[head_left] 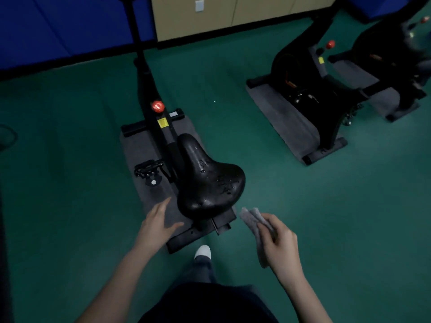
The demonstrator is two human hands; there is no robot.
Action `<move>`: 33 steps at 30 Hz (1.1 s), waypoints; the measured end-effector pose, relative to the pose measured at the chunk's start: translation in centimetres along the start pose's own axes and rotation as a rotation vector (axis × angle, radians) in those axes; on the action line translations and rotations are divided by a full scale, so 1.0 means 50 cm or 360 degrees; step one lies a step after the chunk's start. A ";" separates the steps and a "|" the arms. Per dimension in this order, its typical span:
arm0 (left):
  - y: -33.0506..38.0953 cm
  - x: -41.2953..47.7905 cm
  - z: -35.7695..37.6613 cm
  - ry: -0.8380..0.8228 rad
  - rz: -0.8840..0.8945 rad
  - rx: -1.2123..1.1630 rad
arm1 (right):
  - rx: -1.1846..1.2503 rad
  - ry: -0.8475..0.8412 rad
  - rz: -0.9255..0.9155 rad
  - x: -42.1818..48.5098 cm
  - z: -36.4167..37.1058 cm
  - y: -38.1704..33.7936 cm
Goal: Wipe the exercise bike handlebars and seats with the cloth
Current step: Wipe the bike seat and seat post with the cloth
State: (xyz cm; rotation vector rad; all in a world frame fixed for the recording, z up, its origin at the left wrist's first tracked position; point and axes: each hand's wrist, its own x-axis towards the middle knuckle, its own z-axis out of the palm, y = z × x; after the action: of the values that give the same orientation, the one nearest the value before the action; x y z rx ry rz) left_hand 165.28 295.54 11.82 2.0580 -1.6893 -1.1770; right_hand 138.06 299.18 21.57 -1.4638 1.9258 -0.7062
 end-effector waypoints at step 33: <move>0.138 0.047 0.140 0.1189 -0.0445 -0.1470 | -0.0322 -0.1036 -0.1825 0.509 0.267 -0.204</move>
State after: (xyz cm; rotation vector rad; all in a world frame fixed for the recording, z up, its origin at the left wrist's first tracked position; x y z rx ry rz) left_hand 155.48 293.40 10.53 1.7579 -0.3923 -0.8241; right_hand 149.36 271.37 16.19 -2.5130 0.5675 -0.3700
